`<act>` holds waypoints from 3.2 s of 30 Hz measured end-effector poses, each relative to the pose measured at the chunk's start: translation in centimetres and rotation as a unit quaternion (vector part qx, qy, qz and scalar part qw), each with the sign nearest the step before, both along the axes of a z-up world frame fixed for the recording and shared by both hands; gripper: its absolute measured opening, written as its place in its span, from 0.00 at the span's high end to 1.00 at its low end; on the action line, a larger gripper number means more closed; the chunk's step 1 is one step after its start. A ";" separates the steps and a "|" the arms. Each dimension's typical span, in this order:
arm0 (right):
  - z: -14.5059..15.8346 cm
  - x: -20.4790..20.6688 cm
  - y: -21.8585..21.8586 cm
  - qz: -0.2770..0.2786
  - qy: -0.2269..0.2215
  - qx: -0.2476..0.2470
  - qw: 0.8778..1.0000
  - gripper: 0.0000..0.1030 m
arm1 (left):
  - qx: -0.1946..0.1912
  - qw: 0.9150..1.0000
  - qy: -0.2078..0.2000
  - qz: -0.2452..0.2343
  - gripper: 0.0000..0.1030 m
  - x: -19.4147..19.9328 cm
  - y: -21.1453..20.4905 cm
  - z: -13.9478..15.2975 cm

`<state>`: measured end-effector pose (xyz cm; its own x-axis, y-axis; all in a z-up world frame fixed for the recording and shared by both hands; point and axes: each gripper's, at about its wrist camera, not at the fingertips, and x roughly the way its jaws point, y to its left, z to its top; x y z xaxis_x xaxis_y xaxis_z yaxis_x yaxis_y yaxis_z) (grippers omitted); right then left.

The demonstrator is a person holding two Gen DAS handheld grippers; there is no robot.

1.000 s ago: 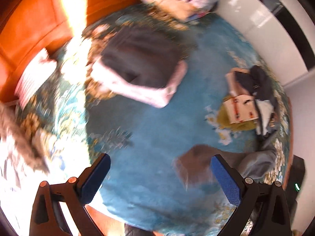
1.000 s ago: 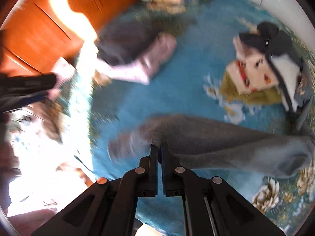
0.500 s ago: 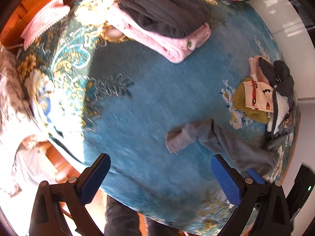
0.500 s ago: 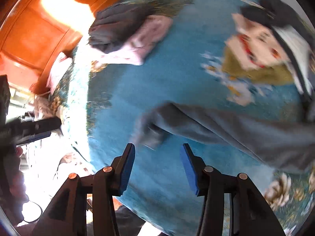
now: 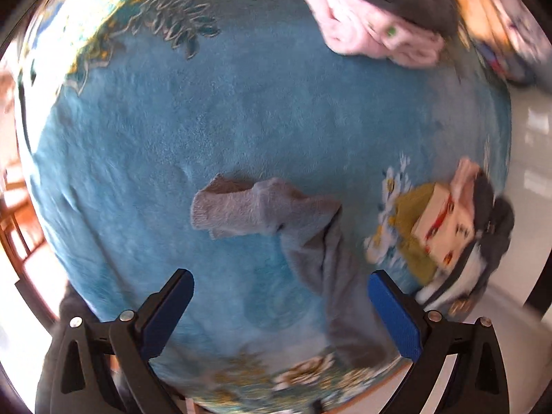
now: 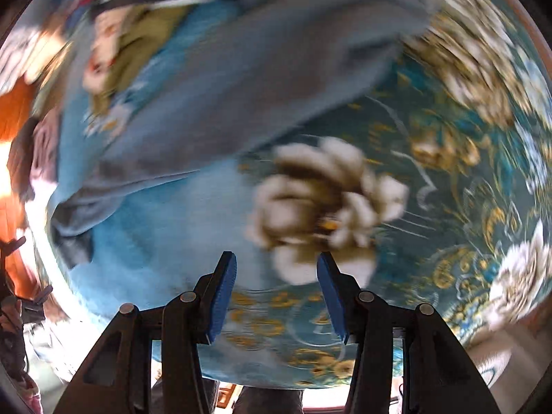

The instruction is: Fold clothes

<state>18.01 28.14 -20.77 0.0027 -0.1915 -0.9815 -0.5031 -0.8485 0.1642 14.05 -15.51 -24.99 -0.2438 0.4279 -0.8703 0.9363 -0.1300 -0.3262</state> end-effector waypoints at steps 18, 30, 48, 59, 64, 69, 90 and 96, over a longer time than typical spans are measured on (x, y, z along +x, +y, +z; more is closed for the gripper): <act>-3.3 -3.1 6.7 -0.084 0.003 -0.040 0.996 0.52 | 0.056 0.978 -0.053 0.195 0.53 -0.5 -1.4 -5.0; -5.0 -2.6 20.0 -0.391 0.101 -0.109 0.908 0.51 | 0.019 0.982 -0.055 0.177 0.87 -3.3 -2.9 -3.0; 3.8 -4.1 23.8 -0.420 0.175 -0.068 0.888 0.99 | -0.121 0.977 0.145 -0.098 0.88 -14.0 -4.1 12.2; -0.8 5.1 20.4 -0.420 0.031 0.007 0.907 0.99 | -0.102 0.974 0.018 -0.203 0.84 -7.4 -3.1 1.8; -2.5 5.1 17.9 -0.392 0.001 0.029 0.920 0.99 | -0.065 0.982 -0.006 -0.177 0.83 -4.7 -3.7 -1.3; -1.7 4.2 17.4 -0.369 0.001 0.048 0.928 0.99 | -0.024 0.994 0.014 -0.103 0.47 -1.4 -6.4 -0.9; -0.9 3.0 15.0 -0.356 -0.016 0.050 0.933 0.98 | 0.059 0.997 -0.045 -0.006 0.88 -2.7 -6.6 -4.8; 1.9 3.6 15.7 -0.367 0.020 0.078 0.927 0.99 | -0.025 0.989 0.125 -0.072 0.92 -6.1 -8.0 3.2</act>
<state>21.57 43.87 -18.89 -0.1082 0.0168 -0.9940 -0.9503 -0.2953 0.0984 7.90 -23.54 -21.76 -0.3935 0.4325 -0.8113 0.7979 -0.2777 -0.5350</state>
